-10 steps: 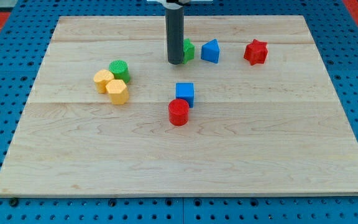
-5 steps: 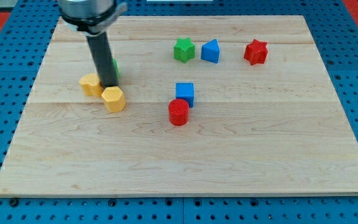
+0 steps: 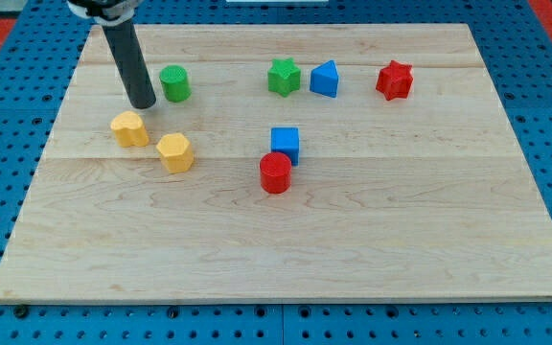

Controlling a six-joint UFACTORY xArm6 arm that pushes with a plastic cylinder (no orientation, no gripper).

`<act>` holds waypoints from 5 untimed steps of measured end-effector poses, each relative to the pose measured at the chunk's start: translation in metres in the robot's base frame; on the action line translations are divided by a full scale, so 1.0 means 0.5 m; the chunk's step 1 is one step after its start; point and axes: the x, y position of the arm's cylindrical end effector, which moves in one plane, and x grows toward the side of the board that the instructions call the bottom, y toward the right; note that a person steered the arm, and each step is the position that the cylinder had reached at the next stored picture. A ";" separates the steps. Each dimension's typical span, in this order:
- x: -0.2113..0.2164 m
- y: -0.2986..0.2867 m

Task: Push the green circle to the left side of the green star

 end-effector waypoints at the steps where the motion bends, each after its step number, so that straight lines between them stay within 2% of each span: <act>1: -0.043 0.016; 3: -0.046 0.176; 4: -0.041 0.179; 5: 0.012 0.097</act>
